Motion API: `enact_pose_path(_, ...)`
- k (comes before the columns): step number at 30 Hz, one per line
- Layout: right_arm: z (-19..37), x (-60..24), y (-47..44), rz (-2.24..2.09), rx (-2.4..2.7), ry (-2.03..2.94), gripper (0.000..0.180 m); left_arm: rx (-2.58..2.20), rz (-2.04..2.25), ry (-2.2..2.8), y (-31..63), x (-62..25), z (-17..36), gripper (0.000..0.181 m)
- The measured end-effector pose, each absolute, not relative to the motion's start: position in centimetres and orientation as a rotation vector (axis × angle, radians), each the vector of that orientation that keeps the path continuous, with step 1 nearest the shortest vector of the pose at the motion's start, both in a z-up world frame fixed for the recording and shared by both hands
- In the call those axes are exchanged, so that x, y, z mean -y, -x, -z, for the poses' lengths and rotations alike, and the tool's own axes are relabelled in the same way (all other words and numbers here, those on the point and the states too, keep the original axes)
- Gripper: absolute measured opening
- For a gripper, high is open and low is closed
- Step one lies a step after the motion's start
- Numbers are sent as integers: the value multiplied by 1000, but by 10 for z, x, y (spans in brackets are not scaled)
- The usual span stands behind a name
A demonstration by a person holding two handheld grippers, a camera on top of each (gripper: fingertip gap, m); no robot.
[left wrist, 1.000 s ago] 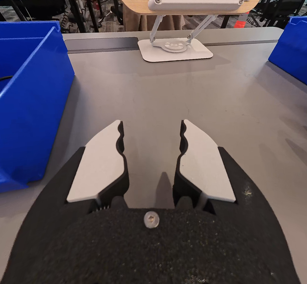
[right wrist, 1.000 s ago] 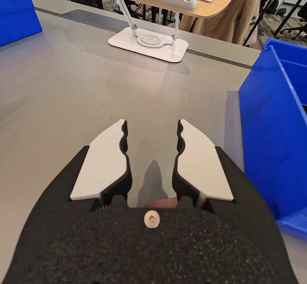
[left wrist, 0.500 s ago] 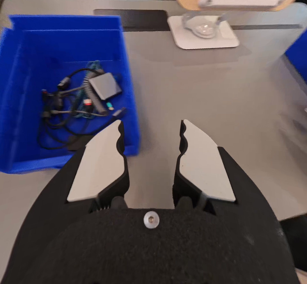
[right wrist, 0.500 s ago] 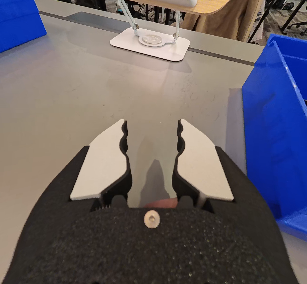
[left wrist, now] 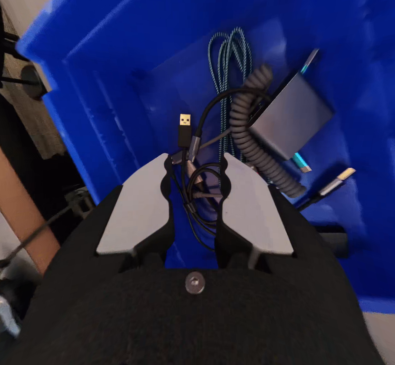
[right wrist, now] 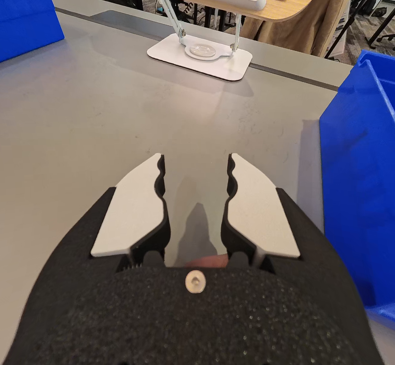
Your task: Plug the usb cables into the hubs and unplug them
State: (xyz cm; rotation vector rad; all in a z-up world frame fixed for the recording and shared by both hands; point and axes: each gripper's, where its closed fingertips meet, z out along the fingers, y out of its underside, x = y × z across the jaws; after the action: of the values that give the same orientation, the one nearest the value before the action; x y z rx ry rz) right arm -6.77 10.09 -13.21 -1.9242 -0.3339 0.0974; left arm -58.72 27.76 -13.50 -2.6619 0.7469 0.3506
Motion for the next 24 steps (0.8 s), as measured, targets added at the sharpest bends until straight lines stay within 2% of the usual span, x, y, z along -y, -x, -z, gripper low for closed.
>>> enact_pose_path(3, 131, -100, 68, -95, 338, 1918, 55, -867, -491, 2695, 595, -282, 154, 41)
enact_pose_path(6, 131, -99, 68, -92, 340, 1918, 55, -912, -613, 2684, 605, -288, 162, 12)
enact_pose_path(11, 132, -97, 67, -94, 342, 1920, 54, -997, -610, 2688, 605, -282, 162, 10)
enact_pose_path(14, 132, -96, 65, -90, 339, 1919, 53, -1050, -656, 2605, 602, -279, 137, 9)
enact_pose_path(24, 128, -94, 62, -81, 342, 1916, 52, -1157, -731, 2277, 557, -246, 1, 7)
